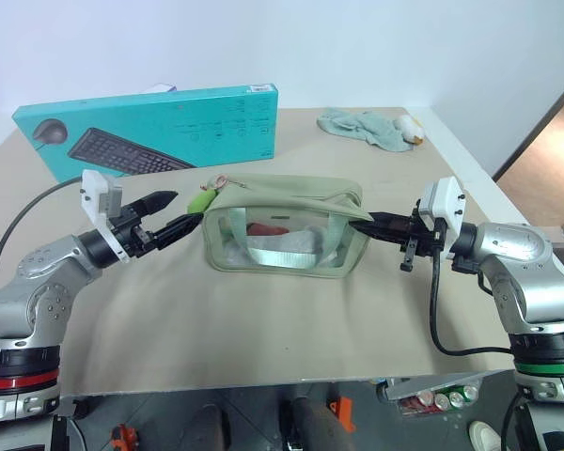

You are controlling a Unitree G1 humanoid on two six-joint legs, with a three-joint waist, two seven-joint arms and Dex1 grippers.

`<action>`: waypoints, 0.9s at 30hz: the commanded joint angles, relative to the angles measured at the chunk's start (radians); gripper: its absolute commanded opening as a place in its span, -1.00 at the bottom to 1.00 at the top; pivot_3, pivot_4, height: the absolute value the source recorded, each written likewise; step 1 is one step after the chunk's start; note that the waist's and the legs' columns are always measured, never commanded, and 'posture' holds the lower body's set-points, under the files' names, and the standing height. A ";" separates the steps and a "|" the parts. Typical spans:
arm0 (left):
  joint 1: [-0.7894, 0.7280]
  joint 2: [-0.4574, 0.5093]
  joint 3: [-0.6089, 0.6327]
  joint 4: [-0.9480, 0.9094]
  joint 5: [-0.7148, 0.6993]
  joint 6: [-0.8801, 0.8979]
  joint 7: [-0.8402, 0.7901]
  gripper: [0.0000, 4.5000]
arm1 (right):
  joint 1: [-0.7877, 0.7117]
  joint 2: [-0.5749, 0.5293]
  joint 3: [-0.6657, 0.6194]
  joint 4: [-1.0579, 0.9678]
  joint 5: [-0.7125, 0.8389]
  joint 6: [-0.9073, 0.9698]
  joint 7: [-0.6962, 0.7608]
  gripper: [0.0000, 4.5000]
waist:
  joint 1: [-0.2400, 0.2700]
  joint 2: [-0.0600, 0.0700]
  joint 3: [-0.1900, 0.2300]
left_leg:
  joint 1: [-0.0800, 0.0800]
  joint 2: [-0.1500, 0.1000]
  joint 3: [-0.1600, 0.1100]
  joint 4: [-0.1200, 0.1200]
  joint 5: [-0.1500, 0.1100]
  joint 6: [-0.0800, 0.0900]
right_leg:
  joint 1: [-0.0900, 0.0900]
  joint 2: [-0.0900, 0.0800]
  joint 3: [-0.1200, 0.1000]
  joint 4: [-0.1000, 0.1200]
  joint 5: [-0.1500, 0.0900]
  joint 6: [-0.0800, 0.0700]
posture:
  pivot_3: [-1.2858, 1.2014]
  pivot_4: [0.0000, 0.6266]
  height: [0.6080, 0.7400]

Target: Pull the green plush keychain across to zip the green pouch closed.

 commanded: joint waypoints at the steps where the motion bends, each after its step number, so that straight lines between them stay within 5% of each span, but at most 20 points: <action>1: -0.035 -0.002 -0.002 0.005 0.015 -0.027 -0.003 1.00 | -0.017 -0.013 -0.007 -0.006 -0.007 -0.009 -0.005 -0.97 | 0.000 0.000 0.000 | 0.000 0.000 0.000 0.000 0.000 0.000 | 0.000 0.000 0.000 0.000 0.000 0.000 | 0.03 -0.52 1.00; 3: -0.044 -0.009 -0.007 0.012 0.020 -0.033 -0.001 1.00 | -0.018 -0.014 -0.007 -0.002 -0.009 -0.010 -0.006 -0.97 | 0.000 0.000 0.000 | 0.000 0.000 0.000 0.000 0.000 0.000 | 0.000 0.000 0.000 0.000 0.000 0.000 | 0.03 -0.52 1.00; 4: -0.046 -0.010 -0.010 0.015 0.023 -0.036 -0.003 0.77 | -0.018 -0.014 -0.007 -0.002 -0.010 -0.010 -0.007 -1.00 | 0.000 0.000 0.000 | 0.000 0.000 0.000 0.000 0.000 0.000 | 0.000 0.000 0.000 0.000 0.000 0.000 | 0.03 -0.52 1.00; 5: -0.050 -0.013 -0.015 0.020 0.029 -0.040 -0.005 0.76 | -0.017 -0.015 -0.009 -0.002 -0.011 -0.010 -0.006 -1.00 | 0.000 0.000 0.000 | 0.000 0.000 0.000 0.000 0.000 0.000 | 0.000 0.000 0.000 0.000 0.000 0.000 | 0.03 -0.52 1.00; 17: -0.091 -0.041 -0.032 0.066 0.072 -0.086 -0.007 -0.95 | -0.005 -0.021 -0.015 -0.014 -0.014 -0.002 -0.017 -1.00 | 0.000 0.000 0.000 | 0.001 0.000 0.000 0.001 0.000 0.000 | 0.002 0.000 0.000 0.000 0.000 0.000 | 0.03 -0.52 1.00; 27: -0.229 -0.023 -0.060 0.019 0.052 -0.077 -0.058 -0.95 | -0.010 -0.031 -0.014 -0.009 -0.011 0.004 -0.014 -1.00 | 0.001 0.000 0.000 | 0.001 -0.001 -0.001 0.001 0.000 0.000 | 0.003 -0.001 -0.001 0.000 0.000 0.000 | 0.03 -0.52 1.00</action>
